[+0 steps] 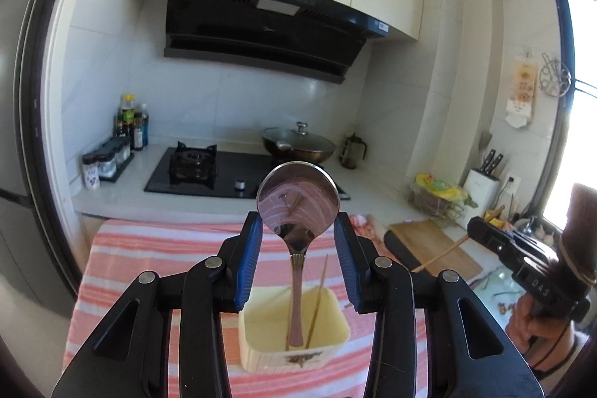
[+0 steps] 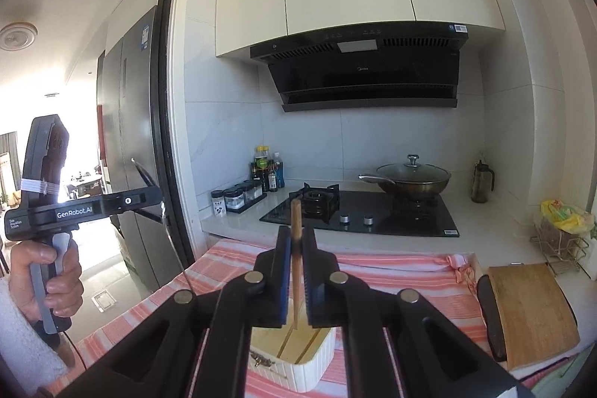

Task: Organize utensils
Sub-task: 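Carry the held chopstick and spoon upright over the holder and lower them in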

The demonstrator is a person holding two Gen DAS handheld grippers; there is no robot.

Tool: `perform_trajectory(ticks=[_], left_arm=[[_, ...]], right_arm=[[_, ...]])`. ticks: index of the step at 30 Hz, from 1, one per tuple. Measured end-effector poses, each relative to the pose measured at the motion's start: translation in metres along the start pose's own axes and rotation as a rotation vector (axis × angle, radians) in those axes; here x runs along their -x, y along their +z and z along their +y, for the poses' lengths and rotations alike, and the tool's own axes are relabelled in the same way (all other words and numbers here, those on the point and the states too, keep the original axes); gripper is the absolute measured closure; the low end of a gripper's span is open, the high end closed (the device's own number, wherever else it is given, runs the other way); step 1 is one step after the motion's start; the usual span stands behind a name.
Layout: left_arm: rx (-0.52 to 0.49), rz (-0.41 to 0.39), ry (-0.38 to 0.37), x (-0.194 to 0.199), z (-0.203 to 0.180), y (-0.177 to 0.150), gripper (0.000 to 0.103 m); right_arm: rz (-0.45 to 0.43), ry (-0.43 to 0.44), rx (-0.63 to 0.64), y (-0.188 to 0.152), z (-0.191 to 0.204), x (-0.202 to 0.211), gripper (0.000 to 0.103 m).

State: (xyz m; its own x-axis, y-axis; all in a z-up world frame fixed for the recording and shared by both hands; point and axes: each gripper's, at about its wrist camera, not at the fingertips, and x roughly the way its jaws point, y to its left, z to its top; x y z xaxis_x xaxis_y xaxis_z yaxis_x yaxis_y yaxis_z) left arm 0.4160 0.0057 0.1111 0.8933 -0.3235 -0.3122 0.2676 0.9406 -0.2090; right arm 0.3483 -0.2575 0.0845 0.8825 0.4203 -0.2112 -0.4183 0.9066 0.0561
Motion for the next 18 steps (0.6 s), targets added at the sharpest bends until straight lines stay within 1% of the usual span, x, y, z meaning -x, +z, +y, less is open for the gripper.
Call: perform_trajectory(ticks=[2,5,7,10,12,13,15,16,18], left_arm=[[-0.006,0.011,0.033,-0.027,-0.001,-0.005,0.063],[0.014,0.084,0.055,-0.072,0.004,-0.018,0.063],[0.026,0.163,0.07,-0.103,0.009,-0.03,0.063],[0.047,0.324,0.092,-0.15,0.02,-0.052,0.063],[0.051,0.416,0.103,-0.175,0.025,-0.068,0.063],[0.049,0.453,0.109,-0.185,0.027,-0.075,0.063],[0.04,0.505,0.124,-0.2,0.032,-0.088,0.063],[0.038,0.518,0.13,-0.205,0.033,-0.093,0.063],[0.048,0.507,0.14,-0.208,0.035,-0.101,0.062]], right_arm=[[0.019,-0.001,0.004,-0.007,-0.002,-0.024,0.097],[0.112,0.016,-0.014,-0.026,-0.009,-0.066,0.097],[0.213,0.045,-0.054,-0.042,-0.015,-0.099,0.097],[0.391,0.059,-0.122,-0.066,-0.026,-0.145,0.097],[0.485,0.06,-0.153,-0.079,-0.031,-0.17,0.097],[0.517,0.063,-0.166,-0.083,-0.033,-0.179,0.097],[0.534,0.048,-0.18,-0.088,-0.037,-0.192,0.096],[0.531,0.039,-0.184,-0.089,-0.039,-0.197,0.094],[0.53,0.035,-0.215,-0.091,-0.042,-0.204,0.092]])
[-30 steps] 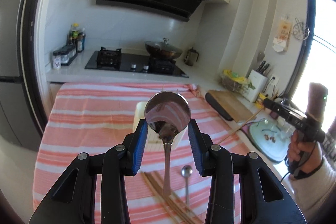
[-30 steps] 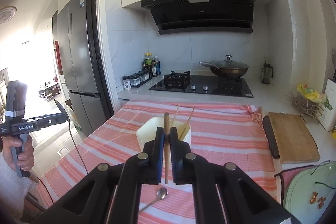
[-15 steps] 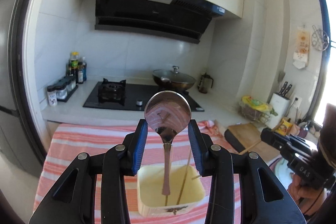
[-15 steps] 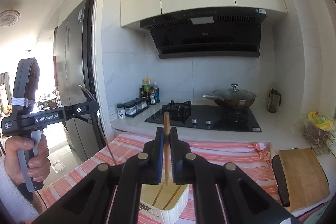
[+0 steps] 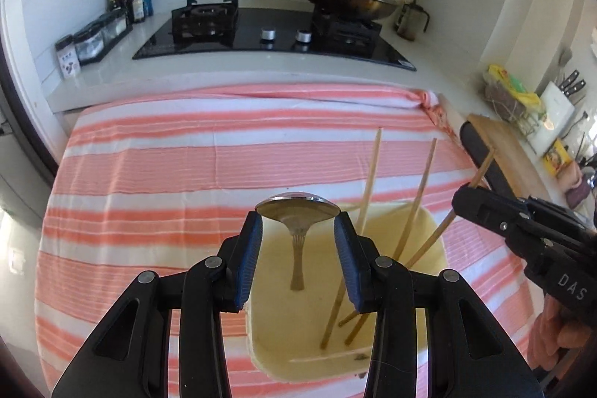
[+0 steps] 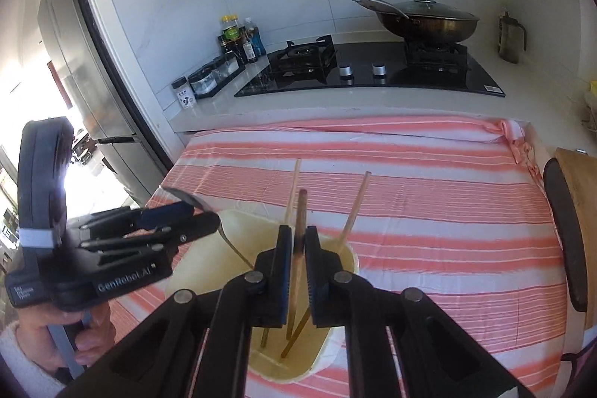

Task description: Organize utensils

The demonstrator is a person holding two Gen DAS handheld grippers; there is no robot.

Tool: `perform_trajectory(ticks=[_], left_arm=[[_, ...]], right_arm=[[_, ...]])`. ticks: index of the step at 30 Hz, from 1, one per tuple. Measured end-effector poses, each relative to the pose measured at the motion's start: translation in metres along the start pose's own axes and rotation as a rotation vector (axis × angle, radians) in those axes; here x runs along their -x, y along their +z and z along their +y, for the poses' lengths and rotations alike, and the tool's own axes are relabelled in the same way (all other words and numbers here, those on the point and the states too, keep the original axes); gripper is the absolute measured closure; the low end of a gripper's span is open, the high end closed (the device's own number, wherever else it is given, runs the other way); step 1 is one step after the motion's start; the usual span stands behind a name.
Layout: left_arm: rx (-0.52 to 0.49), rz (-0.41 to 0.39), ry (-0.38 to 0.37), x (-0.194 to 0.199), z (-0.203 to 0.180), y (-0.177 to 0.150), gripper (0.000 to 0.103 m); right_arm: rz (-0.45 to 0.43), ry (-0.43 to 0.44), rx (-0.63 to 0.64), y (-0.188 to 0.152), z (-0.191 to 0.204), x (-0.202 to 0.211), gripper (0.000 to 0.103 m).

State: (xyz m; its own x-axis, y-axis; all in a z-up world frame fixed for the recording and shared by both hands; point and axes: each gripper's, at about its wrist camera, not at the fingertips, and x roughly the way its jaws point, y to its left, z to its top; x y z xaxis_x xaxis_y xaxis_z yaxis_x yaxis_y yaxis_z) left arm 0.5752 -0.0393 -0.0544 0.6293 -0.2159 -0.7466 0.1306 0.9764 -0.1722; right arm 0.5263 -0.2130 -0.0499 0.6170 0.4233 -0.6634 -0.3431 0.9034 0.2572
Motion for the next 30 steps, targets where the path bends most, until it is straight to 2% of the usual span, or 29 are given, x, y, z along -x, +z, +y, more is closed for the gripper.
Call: perform_trajectory(ticks=[2,3,4,8,12,16,19,22,25,28,30], left_arm=[[0.033,-0.011,-0.011,0.001,0.004,-0.003,0.056],[0.052,-0.014,-0.022,0.003,0.007,-0.003,0.049],[0.064,-0.02,-0.028,0.006,0.011,-0.004,0.046],[0.017,-0.038,-0.016,0.038,0.021,-0.025,0.033],[-0.055,-0.015,0.005,0.08,0.034,-0.087,0.016],[-0.028,0.067,0.001,0.103,0.056,-0.18,0.015],[0.013,0.097,0.073,0.11,0.067,-0.243,0.015],[0.045,0.079,0.138,0.115,0.069,-0.285,0.015],[0.05,0.044,0.195,0.112,0.064,-0.304,0.015],[0.055,0.044,0.204,0.101,0.061,-0.309,0.015],[0.05,0.046,0.22,0.095,0.058,-0.309,0.015]], right_arm=[[-0.014,0.018,-0.002,0.003,0.0,-0.006,0.075],[-0.033,0.001,0.008,0.002,0.003,-0.004,0.062],[-0.06,-0.014,0.017,0.001,0.004,0.0,0.058],[-0.113,-0.038,0.027,-0.014,0.006,0.026,0.058],[-0.115,-0.083,0.085,-0.068,0.006,0.068,0.049],[-0.032,-0.153,0.112,-0.153,-0.006,0.095,0.047],[0.031,-0.252,0.107,-0.227,-0.02,0.106,0.047],[0.1,-0.335,0.07,-0.282,-0.033,0.109,0.047],[0.113,-0.361,0.017,-0.307,-0.044,0.112,0.047],[0.101,-0.35,-0.032,-0.313,-0.05,0.114,0.047],[0.103,-0.362,-0.014,-0.312,-0.047,0.112,0.047]])
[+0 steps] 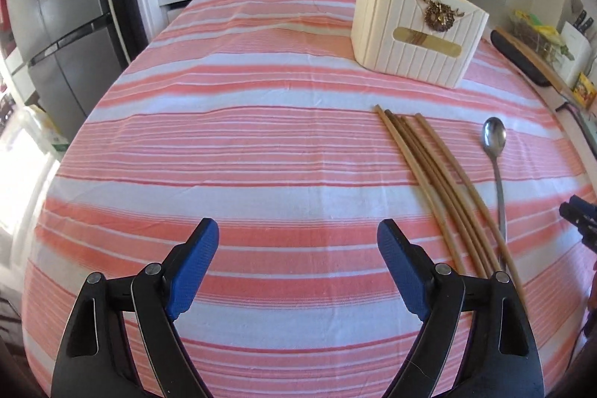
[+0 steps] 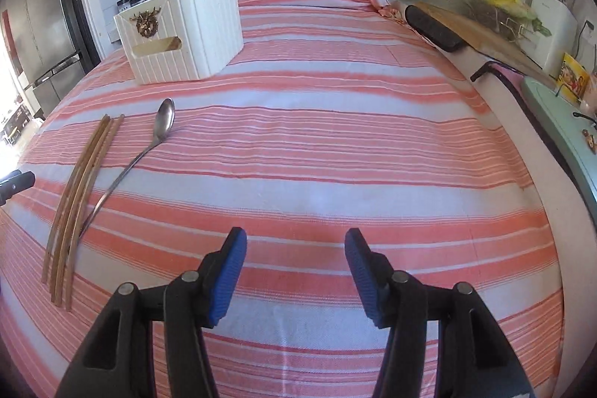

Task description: Organize utensils

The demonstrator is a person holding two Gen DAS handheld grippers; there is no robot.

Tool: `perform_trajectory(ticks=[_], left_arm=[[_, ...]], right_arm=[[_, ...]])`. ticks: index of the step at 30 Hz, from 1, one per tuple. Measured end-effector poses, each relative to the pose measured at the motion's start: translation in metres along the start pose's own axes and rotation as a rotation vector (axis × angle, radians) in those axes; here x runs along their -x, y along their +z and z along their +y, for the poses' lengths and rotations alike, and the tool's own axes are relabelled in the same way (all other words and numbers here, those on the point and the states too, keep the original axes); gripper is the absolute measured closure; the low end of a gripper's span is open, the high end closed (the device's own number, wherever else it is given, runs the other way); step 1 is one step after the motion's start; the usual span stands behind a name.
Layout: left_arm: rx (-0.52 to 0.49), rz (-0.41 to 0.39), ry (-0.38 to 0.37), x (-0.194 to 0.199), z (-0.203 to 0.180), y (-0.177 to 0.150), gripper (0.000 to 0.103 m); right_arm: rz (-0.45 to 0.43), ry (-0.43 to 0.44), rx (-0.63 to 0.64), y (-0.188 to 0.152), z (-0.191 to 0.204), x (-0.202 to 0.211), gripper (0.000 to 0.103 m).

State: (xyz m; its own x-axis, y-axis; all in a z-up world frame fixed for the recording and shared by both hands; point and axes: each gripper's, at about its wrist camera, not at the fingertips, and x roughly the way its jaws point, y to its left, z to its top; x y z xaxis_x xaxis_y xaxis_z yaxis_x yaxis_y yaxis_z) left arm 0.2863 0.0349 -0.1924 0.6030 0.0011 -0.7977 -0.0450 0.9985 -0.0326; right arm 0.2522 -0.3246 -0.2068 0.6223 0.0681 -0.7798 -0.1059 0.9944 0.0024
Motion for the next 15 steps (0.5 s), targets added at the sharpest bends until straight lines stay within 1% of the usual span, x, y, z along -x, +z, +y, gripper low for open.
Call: perform_trajectory(ticks=[2,7,10,15], left_arm=[[-0.002,0.004,0.02,-0.003,0.001,-0.004,0.015],[0.01,0.016,0.025,-0.014,0.003,-0.006,0.015],[0.02,0.02,0.022,-0.017,0.005,-0.008,0.015],[0.025,0.015,0.009,-0.018,0.005,-0.009,0.01]], right_arm=[[-0.009,-0.012,0.029,-0.002,0.005,0.0,0.047],[-0.015,-0.027,0.09,0.003,0.016,-0.001,0.047],[-0.018,-0.02,0.094,0.002,0.02,-0.002,0.047],[-0.001,-0.014,0.087,-0.001,0.025,-0.01,0.047]])
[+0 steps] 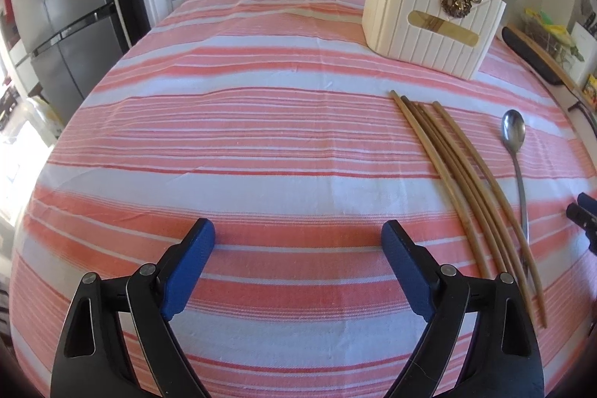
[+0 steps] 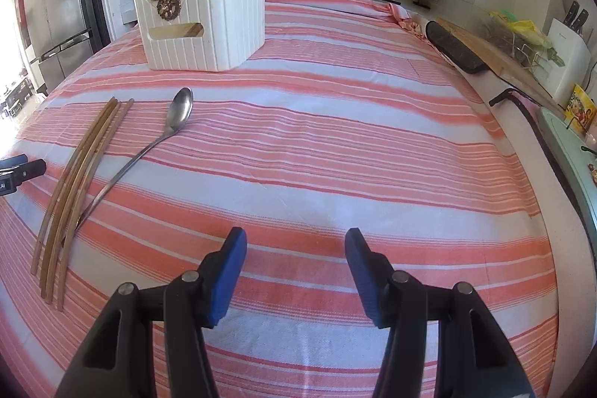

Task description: Organize utensils

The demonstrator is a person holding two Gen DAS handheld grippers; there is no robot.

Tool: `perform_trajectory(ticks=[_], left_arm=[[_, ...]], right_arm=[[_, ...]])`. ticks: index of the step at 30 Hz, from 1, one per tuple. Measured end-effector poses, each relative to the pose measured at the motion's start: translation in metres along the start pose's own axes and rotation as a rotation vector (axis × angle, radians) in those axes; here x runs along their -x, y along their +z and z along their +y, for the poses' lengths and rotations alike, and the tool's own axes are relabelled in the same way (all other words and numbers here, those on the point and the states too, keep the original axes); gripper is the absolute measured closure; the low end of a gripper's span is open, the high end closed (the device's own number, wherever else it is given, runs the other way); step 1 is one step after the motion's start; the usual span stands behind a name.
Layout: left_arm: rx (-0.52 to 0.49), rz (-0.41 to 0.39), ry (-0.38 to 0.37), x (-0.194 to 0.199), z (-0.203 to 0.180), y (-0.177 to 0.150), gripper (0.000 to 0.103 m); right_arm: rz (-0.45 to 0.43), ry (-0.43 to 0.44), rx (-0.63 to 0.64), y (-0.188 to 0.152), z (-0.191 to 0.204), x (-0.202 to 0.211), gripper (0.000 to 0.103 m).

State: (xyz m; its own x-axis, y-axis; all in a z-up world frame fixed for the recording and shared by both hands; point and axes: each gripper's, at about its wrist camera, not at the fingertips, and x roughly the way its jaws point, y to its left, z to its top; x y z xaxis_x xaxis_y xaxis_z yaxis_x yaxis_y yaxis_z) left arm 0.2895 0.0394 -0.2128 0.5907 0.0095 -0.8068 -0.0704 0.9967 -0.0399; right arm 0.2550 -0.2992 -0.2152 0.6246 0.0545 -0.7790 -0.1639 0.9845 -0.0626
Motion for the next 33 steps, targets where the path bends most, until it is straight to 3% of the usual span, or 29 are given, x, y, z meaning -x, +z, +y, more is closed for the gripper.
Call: perform_trajectory(ticks=[33], left_arm=[[0.036,-0.011,-0.004,-0.001,0.0041,-0.0002,0.006]], right_arm=[[-0.006,0.014,-0.045,-0.0019,-0.0016,-0.0049,0.043]])
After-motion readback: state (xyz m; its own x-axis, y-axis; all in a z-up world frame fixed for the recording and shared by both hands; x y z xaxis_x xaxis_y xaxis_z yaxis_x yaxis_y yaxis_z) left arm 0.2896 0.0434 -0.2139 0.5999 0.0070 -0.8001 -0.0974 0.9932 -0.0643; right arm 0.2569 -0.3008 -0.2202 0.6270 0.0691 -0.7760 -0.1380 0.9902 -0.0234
